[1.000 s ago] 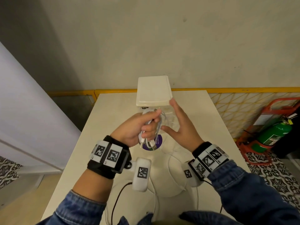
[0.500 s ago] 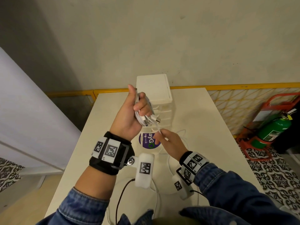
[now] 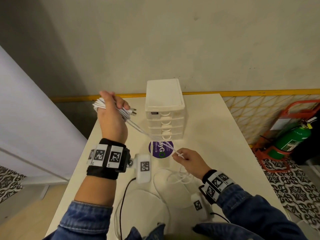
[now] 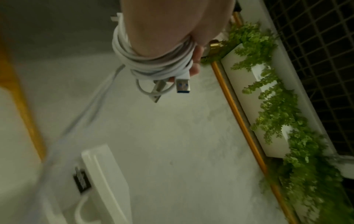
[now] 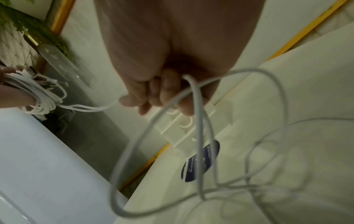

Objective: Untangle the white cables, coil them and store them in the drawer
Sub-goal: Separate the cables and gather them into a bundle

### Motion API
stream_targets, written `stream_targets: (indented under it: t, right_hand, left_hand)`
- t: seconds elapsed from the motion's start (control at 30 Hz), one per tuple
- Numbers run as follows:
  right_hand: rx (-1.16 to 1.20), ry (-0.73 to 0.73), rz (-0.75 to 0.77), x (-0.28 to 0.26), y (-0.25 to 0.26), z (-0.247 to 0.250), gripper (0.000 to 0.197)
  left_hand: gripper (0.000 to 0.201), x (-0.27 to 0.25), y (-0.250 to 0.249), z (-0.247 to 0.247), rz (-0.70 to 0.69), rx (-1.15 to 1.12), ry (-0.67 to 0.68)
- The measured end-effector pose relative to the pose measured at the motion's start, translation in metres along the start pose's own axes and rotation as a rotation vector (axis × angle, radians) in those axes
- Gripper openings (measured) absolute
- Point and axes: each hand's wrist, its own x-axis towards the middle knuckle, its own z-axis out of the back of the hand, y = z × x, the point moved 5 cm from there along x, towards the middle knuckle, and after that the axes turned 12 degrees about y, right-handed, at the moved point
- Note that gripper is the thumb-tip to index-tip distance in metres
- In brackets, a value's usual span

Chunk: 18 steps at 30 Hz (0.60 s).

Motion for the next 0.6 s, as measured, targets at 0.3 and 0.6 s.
stream_targets:
  t: [0.3,0.6]
  right_hand:
    - [0.007,0.025,0.265,-0.024,0.058,0.008,0.012]
    - [-0.020,0.063,0.437,-0.039,0.140,0.023,0.013]
  left_hand:
    - [0.039,0.003,-0.004,0.029,-0.102,0.473,-0.019]
    - [0.050,-0.032,0.067,0.024,0.364,0.966,0.425]
